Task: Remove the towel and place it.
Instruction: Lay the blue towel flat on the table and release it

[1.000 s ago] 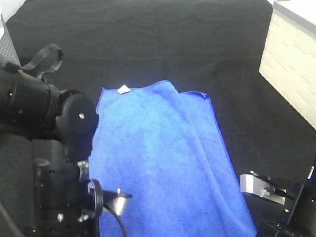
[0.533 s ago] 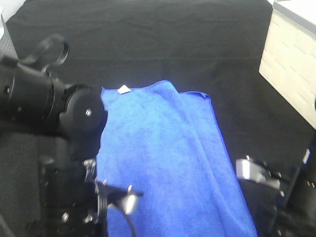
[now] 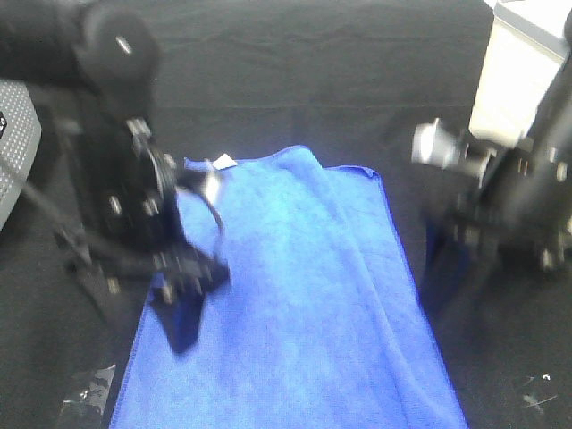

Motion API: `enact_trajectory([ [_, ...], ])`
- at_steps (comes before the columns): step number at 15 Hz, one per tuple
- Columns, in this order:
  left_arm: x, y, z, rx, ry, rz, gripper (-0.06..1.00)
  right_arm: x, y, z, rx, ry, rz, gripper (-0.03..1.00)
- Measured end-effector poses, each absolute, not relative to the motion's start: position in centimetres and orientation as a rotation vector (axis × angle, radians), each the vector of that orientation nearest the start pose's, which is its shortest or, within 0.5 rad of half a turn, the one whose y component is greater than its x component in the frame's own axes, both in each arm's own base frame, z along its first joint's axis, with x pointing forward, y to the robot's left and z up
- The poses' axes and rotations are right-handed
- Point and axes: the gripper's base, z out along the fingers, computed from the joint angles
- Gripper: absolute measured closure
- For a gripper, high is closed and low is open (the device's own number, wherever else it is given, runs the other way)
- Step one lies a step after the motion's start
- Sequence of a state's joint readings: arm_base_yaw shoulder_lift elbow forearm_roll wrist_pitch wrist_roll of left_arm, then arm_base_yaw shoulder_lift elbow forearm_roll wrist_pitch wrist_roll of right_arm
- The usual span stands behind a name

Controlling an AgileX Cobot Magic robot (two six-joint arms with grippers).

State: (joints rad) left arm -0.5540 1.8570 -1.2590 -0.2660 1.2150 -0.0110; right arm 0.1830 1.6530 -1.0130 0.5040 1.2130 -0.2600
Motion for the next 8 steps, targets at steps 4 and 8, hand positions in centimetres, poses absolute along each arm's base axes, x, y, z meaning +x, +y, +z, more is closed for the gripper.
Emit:
enact_trajectory([
  [4,34.0,-13.6,22.5,0.460,3.066,-0.386,0.25,33.0,4.1,25.1,-0.104,2.975,0.745,0.29],
  [8,37.1,-10.9,23.7,0.256,2.903,-0.375,0.25,35.8,3.6,25.3,-0.165,2.939,0.684,0.29],
])
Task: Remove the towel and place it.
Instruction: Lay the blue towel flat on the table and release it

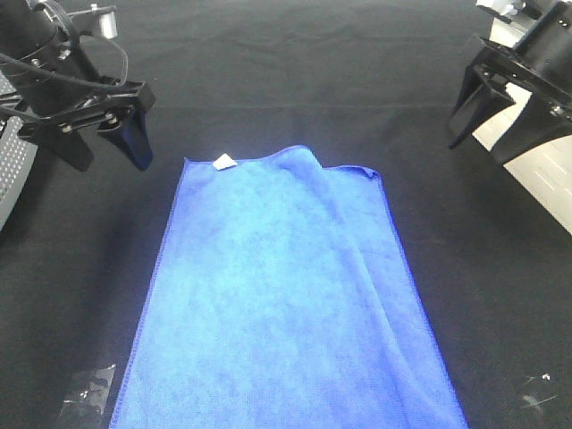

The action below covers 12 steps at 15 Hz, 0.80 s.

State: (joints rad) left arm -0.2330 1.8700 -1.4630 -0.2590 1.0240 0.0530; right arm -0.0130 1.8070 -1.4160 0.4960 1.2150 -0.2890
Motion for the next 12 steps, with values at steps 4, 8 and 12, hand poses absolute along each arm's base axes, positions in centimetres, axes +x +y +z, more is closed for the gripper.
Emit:
enact_trajectory([
  [4,40.6,-9.2,21.8,0.196,2.885,-0.436,0.25,40.4,3.8,22.5,-0.267,2.916,0.726,0.29],
  [8,45.8,-9.3,18.5,0.199,2.873,-0.536,0.25,45.9,3.8,19.7,-0.291,2.868,0.713,0.29],
  [12,50.1,-8.7,15.2,0.178,2.876,-0.603,0.25,48.7,3.7,16.5,-0.288,2.865,0.716,0.29],
])
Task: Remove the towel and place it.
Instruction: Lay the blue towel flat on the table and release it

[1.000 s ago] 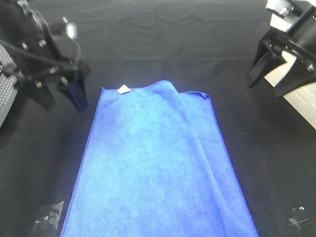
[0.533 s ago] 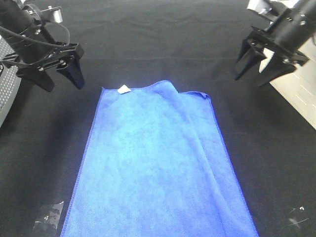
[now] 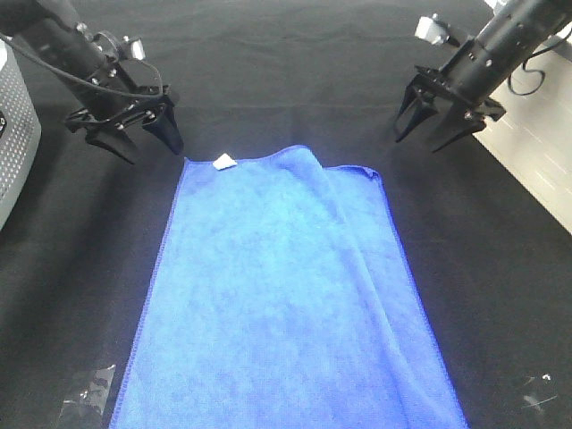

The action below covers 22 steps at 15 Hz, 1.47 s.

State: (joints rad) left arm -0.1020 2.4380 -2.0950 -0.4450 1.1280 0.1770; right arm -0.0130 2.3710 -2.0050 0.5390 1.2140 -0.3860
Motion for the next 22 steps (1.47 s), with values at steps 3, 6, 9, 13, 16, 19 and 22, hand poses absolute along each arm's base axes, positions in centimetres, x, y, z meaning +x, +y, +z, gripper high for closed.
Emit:
enact_trajectory([
  [3,52.4,-8.9,12.8,0.192,2.867,-0.675,0.25,49.7,3.6,14.7,-0.279,2.875,0.724,0.26],
  [6,53.5,-9.3,11.2,0.191,2.837,-0.725,0.25,49.7,3.3,13.1,-0.260,2.905,0.732,0.26],
  [9,53.5,-9.4,10.6,0.206,2.838,-0.739,0.25,49.8,2.0,11.5,-0.174,2.938,0.748,0.26],
  [13,53.6,-9.6,10.1,0.220,2.834,-0.766,0.25,50.0,2.4,10.4,-0.149,2.939,0.807,0.26],
  [16,53.6,-9.7,10.1,0.231,2.827,-0.782,0.26,50.0,2.7,10.5,-0.145,2.931,0.829,0.26],
  [19,53.5,-10.0,10.0,0.258,2.821,-0.789,0.27,49.9,3.7,10.2,-0.191,2.929,0.842,0.26],
  [22,53.4,-10.7,10.0,0.279,2.819,-0.793,0.27,49.9,5.7,10.0,-0.266,2.929,0.803,0.26],
])
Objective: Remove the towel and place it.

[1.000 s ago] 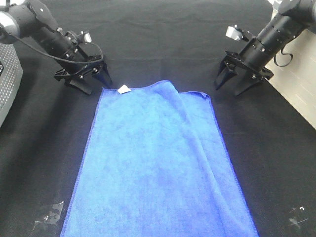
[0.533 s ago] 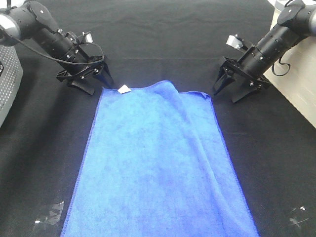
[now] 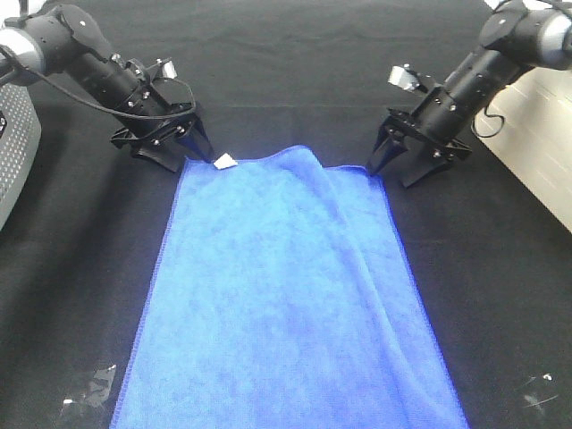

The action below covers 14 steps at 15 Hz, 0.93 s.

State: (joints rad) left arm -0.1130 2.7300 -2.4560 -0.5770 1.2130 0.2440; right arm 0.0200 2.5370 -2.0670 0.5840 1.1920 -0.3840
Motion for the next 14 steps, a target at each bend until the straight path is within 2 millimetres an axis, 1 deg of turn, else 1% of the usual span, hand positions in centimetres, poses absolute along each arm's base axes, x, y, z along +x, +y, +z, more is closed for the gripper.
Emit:
enact_trajectory([
  [3,53.2,-12.2,9.9,0.316,2.815,-0.799,0.27,49.8,7.7,10.0,-0.334,2.920,0.767,0.26],
  [6,52.7,-14.4,9.9,0.382,2.808,-0.803,0.27,49.7,9.6,10.0,-0.385,2.902,0.748,0.26],
  [7,52.5,-15.0,9.9,0.397,2.807,-0.806,0.27,49.6,10.5,10.0,-0.409,2.896,0.746,0.26],
  [8,52.3,-15.7,9.9,0.421,2.806,-0.808,0.27,49.5,12.0,10.0,-0.448,2.877,0.738,0.27],
  [9,52.3,-15.8,9.9,0.425,2.806,-0.807,0.28,49.4,12.5,10.0,-0.468,2.872,0.735,0.27],
  [10,52.3,-15.8,9.9,0.425,2.806,-0.807,0.28,49.4,12.5,10.0,-0.468,2.872,0.735,0.27],
  [11,52.3,-15.9,9.8,0.428,2.808,-0.800,0.31,49.4,12.6,10.0,-0.480,2.871,0.726,0.30],
  [14,52.3,-15.7,9.5,0.452,2.818,-0.732,0.47,49.5,12.3,9.8,-0.516,2.869,0.661,0.46],
])
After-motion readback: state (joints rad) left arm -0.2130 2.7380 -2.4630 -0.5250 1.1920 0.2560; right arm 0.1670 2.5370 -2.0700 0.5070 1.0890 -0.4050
